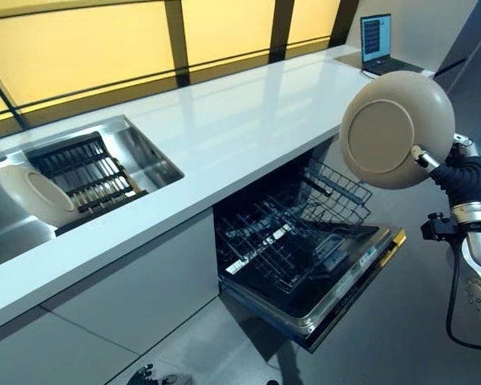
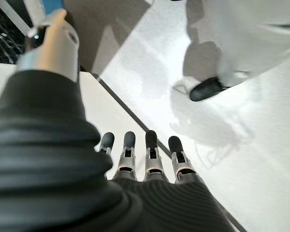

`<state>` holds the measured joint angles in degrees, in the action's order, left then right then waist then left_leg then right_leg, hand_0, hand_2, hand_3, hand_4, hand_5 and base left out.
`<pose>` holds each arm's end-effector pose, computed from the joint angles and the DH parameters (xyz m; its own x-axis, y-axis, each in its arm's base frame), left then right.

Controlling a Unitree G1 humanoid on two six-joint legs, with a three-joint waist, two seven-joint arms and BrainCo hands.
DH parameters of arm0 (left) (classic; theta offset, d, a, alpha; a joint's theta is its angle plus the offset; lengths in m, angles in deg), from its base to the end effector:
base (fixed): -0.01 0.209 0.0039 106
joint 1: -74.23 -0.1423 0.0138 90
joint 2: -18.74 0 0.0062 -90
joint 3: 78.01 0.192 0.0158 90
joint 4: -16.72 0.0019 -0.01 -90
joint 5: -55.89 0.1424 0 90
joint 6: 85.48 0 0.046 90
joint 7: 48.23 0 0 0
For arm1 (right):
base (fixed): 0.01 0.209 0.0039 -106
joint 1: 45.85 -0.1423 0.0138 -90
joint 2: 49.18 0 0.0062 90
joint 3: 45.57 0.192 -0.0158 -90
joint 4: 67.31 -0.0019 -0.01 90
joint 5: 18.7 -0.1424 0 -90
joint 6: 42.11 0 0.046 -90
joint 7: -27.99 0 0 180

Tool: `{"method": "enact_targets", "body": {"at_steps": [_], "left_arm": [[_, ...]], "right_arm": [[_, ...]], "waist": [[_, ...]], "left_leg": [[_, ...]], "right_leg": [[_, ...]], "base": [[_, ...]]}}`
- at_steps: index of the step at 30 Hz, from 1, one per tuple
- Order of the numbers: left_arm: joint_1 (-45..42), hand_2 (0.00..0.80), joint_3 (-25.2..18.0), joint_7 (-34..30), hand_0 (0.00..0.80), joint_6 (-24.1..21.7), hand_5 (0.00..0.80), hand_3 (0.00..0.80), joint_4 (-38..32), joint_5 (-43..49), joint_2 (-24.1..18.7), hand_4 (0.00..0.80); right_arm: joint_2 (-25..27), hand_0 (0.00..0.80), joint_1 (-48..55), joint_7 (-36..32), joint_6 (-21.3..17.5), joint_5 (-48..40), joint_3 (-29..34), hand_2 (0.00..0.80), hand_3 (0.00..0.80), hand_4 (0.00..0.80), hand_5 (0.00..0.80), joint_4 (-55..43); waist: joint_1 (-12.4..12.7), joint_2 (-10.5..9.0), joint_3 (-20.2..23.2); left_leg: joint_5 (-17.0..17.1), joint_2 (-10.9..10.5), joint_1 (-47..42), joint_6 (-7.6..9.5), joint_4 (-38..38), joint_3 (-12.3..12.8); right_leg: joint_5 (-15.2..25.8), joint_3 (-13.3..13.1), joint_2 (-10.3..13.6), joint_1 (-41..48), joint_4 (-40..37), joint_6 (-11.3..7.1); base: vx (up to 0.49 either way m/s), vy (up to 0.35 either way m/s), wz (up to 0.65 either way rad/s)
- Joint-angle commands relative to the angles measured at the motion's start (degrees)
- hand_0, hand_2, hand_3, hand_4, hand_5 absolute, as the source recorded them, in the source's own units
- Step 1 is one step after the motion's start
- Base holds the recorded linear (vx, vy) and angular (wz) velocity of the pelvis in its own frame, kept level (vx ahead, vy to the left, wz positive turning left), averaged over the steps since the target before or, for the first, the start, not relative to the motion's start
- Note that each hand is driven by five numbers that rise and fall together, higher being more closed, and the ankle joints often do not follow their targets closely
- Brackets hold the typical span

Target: Take plates into dishwasher

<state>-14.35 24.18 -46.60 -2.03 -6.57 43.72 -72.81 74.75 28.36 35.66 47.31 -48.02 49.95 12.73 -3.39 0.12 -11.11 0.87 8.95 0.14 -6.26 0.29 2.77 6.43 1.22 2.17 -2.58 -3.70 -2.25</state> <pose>0.0977 0.2420 -0.1153 0.5109 0.2087 -0.8339 0.0042 0.9695 0.2452 0.2359 -0.2711 0.2054 0.8742 0.0204 0.4852 0.1415 0.9451 -0.2947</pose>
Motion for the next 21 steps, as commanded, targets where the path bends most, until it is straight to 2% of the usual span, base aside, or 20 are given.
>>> {"method": "enact_targets", "body": {"at_steps": [1,2,6,13,21], "left_arm": [[2.06,0.0,-0.69,0.23,0.0,0.48,0.0,0.0,0.38,-0.67,-2.18,0.0],[2.24,0.0,-0.3,0.25,0.0,0.24,0.0,0.0,0.96,-0.15,-1.91,0.0],[2.71,0.0,0.46,0.63,0.0,-0.72,0.0,0.0,1.48,-0.51,-1.97,0.0],[4.2,0.0,0.61,0.89,0.0,-0.97,0.0,0.0,0.19,-0.41,-3.08,0.0],[3.81,0.0,0.17,1.07,0.0,0.08,0.0,0.0,-1.3,-0.22,-2.68,0.0]], "right_arm": [[-1.68,0.8,-3.4,-3.28,1.46,2.65,-0.29,0.8,0.8,0.8,0.8,-2.05],[-1.8,0.8,-2.31,-4.04,2.26,3.65,-1.19,0.8,0.8,0.8,0.8,-1.84],[-1.66,0.8,-0.69,-5.98,2.74,5.08,-2.46,0.8,0.8,0.8,0.8,-0.95],[-2.56,0.8,0.23,-10.05,6.49,7.8,-5.61,0.8,0.8,0.8,0.8,1.64],[-6.34,0.8,5.48,-12.43,6.12,11.63,-7.38,0.8,0.8,0.8,0.8,3.67]], "waist": [[0.15,-4.17,1.0],[-0.23,-3.88,0.97],[-0.48,-3.82,0.5],[-0.12,-3.82,-0.4],[0.17,-3.72,-0.7]], "left_leg": [[2.16,-2.55,5.12,2.14,1.75,1.01],[2.83,-2.22,4.59,2.0,0.36,3.0],[3.27,-2.65,4.01,1.96,-0.9,2.42],[4.6,-3.37,3.35,1.9,-4.26,2.07],[4.48,-3.55,3.03,2.34,-4.81,2.45]], "right_leg": [[-7.58,1.84,1.85,3.43,5.2,-0.36],[-7.67,3.09,1.89,3.09,5.43,-0.5],[-7.12,3.56,1.88,2.49,5.14,-0.65],[-5.42,4.01,1.64,1.86,3.16,-1.46],[-5.31,4.75,1.68,1.94,2.81,-1.67]], "base": [[-0.037,0.064,-0.37],[-0.049,0.059,-0.13],[-0.048,0.052,0.02],[-0.038,0.032,0.1],[-0.017,0.005,0.03]]}}
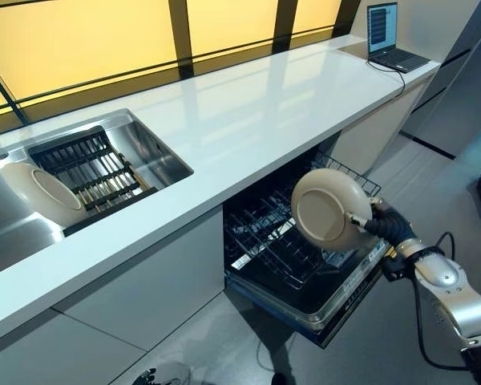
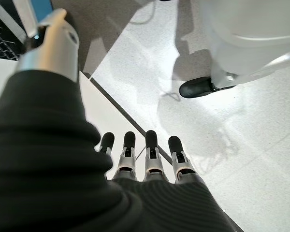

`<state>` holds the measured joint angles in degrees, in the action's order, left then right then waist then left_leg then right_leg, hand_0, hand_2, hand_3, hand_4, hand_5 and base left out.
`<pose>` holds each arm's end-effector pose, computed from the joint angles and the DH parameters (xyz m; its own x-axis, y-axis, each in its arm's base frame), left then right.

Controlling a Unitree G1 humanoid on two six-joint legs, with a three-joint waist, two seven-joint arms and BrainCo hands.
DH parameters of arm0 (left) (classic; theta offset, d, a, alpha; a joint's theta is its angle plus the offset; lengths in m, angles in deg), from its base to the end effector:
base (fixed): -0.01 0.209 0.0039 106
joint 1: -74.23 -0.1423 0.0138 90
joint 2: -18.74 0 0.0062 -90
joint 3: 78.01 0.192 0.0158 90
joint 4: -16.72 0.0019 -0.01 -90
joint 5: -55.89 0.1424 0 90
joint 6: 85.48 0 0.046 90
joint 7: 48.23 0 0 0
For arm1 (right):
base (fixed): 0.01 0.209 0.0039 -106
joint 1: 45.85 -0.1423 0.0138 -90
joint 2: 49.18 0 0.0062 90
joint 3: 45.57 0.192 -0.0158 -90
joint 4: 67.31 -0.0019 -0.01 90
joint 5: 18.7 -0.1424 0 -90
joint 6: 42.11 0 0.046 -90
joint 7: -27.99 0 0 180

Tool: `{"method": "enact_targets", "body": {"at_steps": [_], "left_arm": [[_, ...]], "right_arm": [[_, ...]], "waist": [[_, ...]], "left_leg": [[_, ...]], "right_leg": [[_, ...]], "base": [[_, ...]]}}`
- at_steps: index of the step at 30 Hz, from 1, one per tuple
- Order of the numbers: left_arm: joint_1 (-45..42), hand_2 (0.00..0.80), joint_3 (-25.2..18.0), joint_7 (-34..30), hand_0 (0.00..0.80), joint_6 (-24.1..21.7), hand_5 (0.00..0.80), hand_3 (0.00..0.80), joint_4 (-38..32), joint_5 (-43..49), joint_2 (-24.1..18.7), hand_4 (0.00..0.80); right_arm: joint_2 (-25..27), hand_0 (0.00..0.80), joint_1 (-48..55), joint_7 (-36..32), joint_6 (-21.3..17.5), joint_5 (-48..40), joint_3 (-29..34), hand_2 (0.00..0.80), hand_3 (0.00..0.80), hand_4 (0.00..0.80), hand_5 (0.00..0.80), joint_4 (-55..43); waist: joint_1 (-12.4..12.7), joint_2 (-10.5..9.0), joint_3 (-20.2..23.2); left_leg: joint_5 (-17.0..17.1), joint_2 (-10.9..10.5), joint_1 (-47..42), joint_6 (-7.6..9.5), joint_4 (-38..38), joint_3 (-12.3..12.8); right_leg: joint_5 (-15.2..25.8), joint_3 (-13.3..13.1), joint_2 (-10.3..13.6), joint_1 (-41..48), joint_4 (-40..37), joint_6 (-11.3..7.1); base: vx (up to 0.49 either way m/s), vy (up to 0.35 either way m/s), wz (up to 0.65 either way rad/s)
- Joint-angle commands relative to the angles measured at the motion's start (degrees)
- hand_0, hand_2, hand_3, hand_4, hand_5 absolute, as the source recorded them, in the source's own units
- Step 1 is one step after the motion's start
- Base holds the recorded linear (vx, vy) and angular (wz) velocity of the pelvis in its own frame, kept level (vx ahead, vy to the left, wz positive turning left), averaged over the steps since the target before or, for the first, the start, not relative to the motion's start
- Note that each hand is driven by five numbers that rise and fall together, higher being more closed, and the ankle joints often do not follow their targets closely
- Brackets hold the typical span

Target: Take plates into dishwasher

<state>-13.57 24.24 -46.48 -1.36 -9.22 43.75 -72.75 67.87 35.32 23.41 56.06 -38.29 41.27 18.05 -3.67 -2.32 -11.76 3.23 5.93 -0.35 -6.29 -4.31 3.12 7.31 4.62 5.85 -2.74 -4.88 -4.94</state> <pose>0.1101 0.2385 -0.1114 0.5507 0.1935 -0.8120 0.0085 0.9714 0.2372 0.2345 -0.2591 0.1226 0.9881 0.1535 0.0060 -0.1377 0.9021 -0.4089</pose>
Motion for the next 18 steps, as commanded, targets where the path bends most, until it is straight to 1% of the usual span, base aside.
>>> {"method": "enact_targets", "body": {"at_steps": [1,7,11,18], "left_arm": [[2.94,0.0,0.11,0.94,0.0,-0.51,0.0,0.0,1.3,-0.21,-2.66,0.0],[2.91,0.0,0.35,0.89,0.0,-0.08,0.0,0.0,0.82,0.14,-2.43,0.0],[2.83,0.0,0.71,0.76,0.0,0.38,0.0,0.0,0.33,0.47,-1.88,0.0],[3.0,0.0,1.83,0.67,0.0,1.25,0.0,0.0,-0.39,1.27,-1.3,0.0]], "right_arm": [[0.07,0.8,-1.07,-0.61,-2.85,2.71,0.77,0.8,0.8,0.8,0.8,-0.75],[-2.02,0.8,-1.37,-1.08,-3.0,4.36,-2.05,0.8,0.8,0.8,0.8,3.26],[-5.02,0.8,-1.74,-0.49,-3.26,5.99,-5.25,0.8,0.8,0.8,0.8,8.2],[-8.73,0.8,-2.8,1.4,-3.65,8.93,-8.18,0.8,0.8,0.8,0.8,13.12]], "waist": [[0.58,-1.28,-0.05],[1.5,-1.2,-0.26],[2.59,-0.96,-0.08],[3.97,-0.56,0.05]], "left_leg": [[2.1,-0.48,3.48,2.4,-0.18,2.15],[1.91,-0.41,3.15,2.5,-0.03,2.1],[1.91,-0.41,2.83,2.5,-0.01,1.77],[1.96,-0.6,2.8,2.52,-0.12,1.18]], "right_leg": [[-6.27,1.51,-1.98,2.15,4.09,1.02],[-6.63,2.47,-1.97,2.6,4.39,1.15],[-6.98,3.5,-1.76,3.32,4.62,1.17],[-7.29,4.91,-1.5,4.02,4.63,1.23]], "base": [[0.0,0.0,0.0],[0.002,-0.001,0.01],[0.036,-0.004,0.03],[0.03,-0.003,0.12]]}}
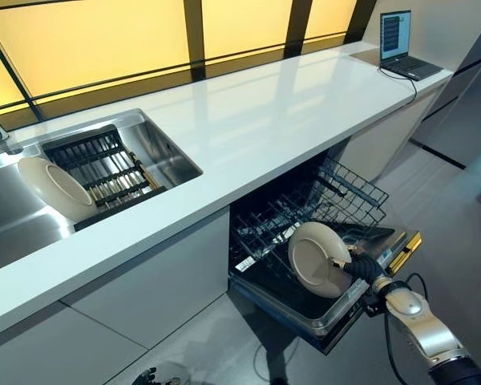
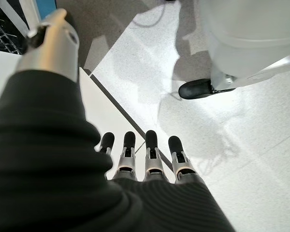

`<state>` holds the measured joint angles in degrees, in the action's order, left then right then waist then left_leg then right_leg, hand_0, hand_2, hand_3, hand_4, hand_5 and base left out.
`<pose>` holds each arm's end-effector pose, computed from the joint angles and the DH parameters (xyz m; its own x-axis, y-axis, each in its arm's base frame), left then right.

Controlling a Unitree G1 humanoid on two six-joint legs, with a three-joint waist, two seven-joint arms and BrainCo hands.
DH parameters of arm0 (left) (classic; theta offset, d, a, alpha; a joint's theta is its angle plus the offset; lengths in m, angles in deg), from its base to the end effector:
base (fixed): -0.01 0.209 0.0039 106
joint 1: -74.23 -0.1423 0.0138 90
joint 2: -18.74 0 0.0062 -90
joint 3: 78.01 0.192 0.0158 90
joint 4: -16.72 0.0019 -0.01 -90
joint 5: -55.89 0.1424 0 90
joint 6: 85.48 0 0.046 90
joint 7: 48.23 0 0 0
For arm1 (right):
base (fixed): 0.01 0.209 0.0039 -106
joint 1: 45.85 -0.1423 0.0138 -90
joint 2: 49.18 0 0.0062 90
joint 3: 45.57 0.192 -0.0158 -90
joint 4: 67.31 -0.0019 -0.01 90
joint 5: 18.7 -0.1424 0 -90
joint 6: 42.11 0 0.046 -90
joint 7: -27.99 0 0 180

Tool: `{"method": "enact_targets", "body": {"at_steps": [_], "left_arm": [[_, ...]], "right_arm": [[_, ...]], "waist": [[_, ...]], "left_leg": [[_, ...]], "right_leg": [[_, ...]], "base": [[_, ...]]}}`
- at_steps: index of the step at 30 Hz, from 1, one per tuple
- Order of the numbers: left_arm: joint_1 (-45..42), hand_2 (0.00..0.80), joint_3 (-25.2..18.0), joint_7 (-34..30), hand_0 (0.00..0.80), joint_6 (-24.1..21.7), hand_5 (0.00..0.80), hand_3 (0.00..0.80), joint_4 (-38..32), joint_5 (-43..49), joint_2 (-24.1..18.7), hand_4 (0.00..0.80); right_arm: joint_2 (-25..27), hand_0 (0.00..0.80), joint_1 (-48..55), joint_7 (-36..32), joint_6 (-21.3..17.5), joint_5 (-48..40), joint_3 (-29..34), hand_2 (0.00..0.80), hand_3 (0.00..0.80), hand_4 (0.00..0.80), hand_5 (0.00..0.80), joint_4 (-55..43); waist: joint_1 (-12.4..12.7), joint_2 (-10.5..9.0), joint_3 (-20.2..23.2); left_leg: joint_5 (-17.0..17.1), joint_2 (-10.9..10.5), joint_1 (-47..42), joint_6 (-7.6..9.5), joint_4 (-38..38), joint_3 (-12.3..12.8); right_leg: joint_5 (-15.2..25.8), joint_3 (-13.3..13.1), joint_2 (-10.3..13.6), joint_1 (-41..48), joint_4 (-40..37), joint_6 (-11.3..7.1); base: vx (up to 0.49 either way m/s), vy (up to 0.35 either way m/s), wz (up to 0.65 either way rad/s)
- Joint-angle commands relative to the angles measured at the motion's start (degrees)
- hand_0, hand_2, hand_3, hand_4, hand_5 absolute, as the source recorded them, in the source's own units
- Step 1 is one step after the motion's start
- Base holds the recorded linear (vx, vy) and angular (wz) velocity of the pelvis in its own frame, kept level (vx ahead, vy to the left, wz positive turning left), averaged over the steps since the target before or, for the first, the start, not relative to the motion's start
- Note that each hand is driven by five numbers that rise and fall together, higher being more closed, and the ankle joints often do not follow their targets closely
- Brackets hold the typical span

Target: Take plates into dishwasher

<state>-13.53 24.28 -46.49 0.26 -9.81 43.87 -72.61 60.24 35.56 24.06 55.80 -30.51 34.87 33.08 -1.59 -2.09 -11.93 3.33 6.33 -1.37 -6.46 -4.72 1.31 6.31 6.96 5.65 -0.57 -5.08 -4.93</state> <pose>0.1110 0.2371 -0.1115 0.5360 0.1910 -0.8223 0.0127 0.9721 0.2341 0.2343 -0.2507 0.0535 0.9652 0.0724 -0.2514 -0.1716 0.9006 -0.3993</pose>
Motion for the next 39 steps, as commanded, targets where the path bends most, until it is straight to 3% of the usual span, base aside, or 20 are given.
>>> {"method": "enact_targets", "body": {"at_steps": [1,9,17,29,39], "left_arm": [[3.04,0.0,1.89,0.72,0.0,-0.24,0.0,0.0,0.17,1.07,-1.44,0.0],[3.36,0.0,2.17,0.5,0.0,-0.23,0.0,0.0,0.8,1.33,-1.21,0.0],[3.94,0.0,3.19,0.18,0.0,-0.17,0.0,0.0,0.37,1.7,-0.79,0.0],[5.36,0.0,3.88,-0.46,0.0,0.86,0.0,0.0,-0.24,2.63,-1.04,0.0],[6.6,0.0,5.25,-1.04,0.0,1.19,0.0,0.0,0.31,3.4,-0.9,0.0]], "right_arm": [[-1.33,0.8,-3.39,0.95,-3.31,1.27,-2.14,0.8,0.8,0.8,0.8,-1.55],[-2.95,0.8,-6.77,4.16,-3.23,6.9,-4.84,0.8,0.8,0.8,0.8,1.51],[-4.0,0.8,-11.52,6.78,-0.05,11.72,-7.83,0.8,0.8,0.8,0.8,2.85],[-3.43,0.8,-18.18,4.42,3.69,22.28,-13.26,0.8,0.8,0.8,0.8,6.99],[-7.33,0.8,-21.06,6.45,4.88,21.73,-17.16,0.8,0.8,0.8,0.8,15.11]], "waist": [[1.98,-0.73,0.16],[2.92,-0.4,-0.25],[3.94,-0.14,-0.66],[5.73,-0.15,-1.28],[7.13,-0.09,-1.51]], "left_leg": [[1.86,-1.02,3.84,2.68,0.24,2.92],[2.01,-1.36,4.43,2.75,0.22,2.29],[2.06,-1.81,4.73,2.93,0.16,1.55],[2.12,-2.55,5.58,3.24,-0.13,0.42],[2.06,-3.07,6.16,3.41,-0.28,-0.47]], "right_leg": [[-6.31,2.67,-1.3,1.82,4.86,1.22],[-6.36,3.21,-1.2,1.64,4.8,1.37],[-6.4,3.62,-1.04,1.39,5.07,1.45],[-6.26,4.67,-0.58,0.61,5.48,1.35],[-6.23,5.49,-0.22,0.11,5.89,1.18]], "base": [[0.0,0.0,0.0],[-0.001,0.008,0.04],[0.004,0.009,0.04],[-0.004,0.006,0.05],[-0.005,0.002,0.05]]}}
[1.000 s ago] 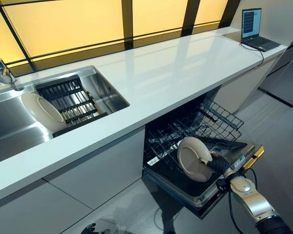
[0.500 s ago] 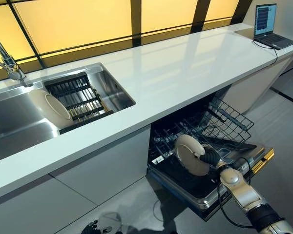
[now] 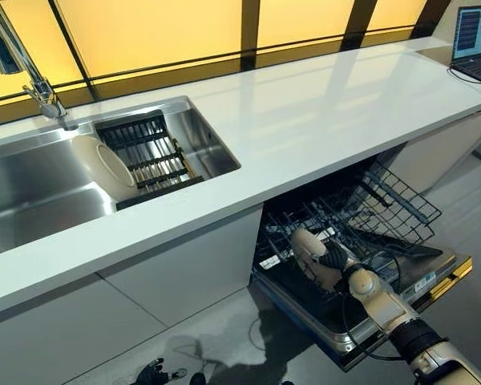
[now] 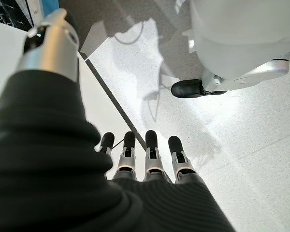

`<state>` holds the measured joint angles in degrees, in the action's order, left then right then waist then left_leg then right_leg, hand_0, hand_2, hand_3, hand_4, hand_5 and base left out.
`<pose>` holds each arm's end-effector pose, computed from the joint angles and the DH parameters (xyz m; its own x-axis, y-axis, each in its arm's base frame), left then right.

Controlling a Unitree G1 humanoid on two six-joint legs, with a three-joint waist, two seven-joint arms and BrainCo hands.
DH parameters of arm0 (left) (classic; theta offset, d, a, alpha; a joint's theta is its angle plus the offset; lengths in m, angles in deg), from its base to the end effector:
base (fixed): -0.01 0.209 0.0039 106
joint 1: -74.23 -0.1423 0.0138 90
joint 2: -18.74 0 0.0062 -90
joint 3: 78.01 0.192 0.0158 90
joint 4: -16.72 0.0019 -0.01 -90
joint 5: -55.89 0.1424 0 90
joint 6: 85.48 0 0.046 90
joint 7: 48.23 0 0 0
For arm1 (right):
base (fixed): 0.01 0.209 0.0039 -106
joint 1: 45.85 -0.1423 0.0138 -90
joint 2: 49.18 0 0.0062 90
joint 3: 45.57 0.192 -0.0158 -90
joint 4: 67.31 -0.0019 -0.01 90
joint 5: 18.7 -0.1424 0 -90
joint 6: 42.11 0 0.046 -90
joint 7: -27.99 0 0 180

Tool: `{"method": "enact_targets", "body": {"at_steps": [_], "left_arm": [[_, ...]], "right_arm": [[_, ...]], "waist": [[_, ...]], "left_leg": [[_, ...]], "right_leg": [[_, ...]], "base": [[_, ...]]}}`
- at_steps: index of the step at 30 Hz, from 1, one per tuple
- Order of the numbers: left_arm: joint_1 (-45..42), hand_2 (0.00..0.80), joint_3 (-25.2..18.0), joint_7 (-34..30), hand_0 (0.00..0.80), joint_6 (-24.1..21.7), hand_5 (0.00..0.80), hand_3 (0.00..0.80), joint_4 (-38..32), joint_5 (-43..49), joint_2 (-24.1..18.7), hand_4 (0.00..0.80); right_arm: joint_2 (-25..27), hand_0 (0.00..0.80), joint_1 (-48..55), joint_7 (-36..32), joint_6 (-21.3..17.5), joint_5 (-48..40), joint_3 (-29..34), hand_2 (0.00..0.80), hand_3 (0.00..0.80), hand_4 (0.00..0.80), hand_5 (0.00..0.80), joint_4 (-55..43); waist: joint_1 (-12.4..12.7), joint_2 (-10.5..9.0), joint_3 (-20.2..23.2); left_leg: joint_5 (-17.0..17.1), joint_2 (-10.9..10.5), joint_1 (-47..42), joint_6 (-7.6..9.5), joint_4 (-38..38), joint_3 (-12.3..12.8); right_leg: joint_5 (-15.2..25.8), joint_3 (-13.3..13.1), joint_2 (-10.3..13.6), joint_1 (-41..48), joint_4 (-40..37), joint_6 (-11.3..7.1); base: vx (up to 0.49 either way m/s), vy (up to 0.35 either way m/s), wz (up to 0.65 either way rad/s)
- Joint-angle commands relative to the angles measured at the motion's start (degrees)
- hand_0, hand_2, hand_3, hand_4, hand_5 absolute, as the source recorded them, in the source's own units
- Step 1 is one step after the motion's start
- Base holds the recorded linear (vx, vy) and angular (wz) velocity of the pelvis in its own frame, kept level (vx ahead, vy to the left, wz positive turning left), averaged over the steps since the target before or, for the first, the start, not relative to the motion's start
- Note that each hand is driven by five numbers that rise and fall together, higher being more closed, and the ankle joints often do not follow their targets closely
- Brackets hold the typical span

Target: Take plates into dishwasher

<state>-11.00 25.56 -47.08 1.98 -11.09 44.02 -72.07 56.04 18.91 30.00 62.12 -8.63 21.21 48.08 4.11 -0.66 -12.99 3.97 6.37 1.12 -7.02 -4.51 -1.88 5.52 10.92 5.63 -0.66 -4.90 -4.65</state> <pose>0.1293 0.2292 -0.1072 0.5638 0.1523 -0.8117 0.0483 0.9751 0.2164 0.2837 -0.2133 0.0503 0.9558 -0.0207 -0.2932 -0.2172 0.6226 -0.7518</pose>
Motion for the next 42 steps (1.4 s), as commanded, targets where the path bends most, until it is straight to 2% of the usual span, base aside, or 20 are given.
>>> {"method": "enact_targets", "body": {"at_steps": [1,7,21,42], "left_arm": [[4.14,0.0,4.08,-0.42,0.0,-0.56,0.0,0.0,1.62,3.27,-1.39,0.0],[5.11,0.0,5.03,-0.63,0.0,-0.72,0.0,0.0,1.1,3.0,-1.29,0.0],[6.6,0.0,5.94,-0.72,0.0,-0.56,0.0,0.0,1.83,2.92,-0.96,0.0],[7.27,0.0,5.87,-0.27,0.0,-0.65,0.0,0.0,2.13,3.41,-0.22,0.0]], "right_arm": [[-3.31,0.8,-4.52,0.68,-1.36,-0.26,-3.69,0.8,0.8,0.8,0.8,0.42],[-4.9,0.8,-6.56,1.62,0.13,-1.51,-5.33,0.8,0.8,0.8,0.8,4.2],[-8.17,0.8,-8.79,2.04,0.27,-2.3,-6.96,0.8,0.8,0.8,0.8,8.94],[-9.8,0.8,-7.01,-0.42,0.24,-1.59,-8.78,0.8,0.8,0.8,0.8,5.96]], "waist": [[1.49,-1.51,-0.46],[2.34,-1.06,-1.02],[3.39,-0.08,-1.72],[3.01,-0.27,-1.81]], "left_leg": [[1.43,-3.14,3.72,3.97,-0.49,2.68],[1.6,-3.57,4.38,4.08,-0.49,2.01],[2.16,-4.08,5.25,4.11,-0.49,0.64],[2.23,-4.02,5.27,4.12,-0.49,0.68]], "right_leg": [[-5.43,1.56,-0.19,0.18,5.72,0.91],[-5.34,2.24,-0.03,-0.2,5.85,1.1],[-5.39,3.41,0.42,-0.96,6.4,1.37],[-5.34,3.67,0.4,-1.34,6.59,1.54]], "base": [[-0.004,0.007,0.06],[-0.008,0.005,0.05],[-0.006,0.005,0.05],[0.0,0.0,0.0]]}}
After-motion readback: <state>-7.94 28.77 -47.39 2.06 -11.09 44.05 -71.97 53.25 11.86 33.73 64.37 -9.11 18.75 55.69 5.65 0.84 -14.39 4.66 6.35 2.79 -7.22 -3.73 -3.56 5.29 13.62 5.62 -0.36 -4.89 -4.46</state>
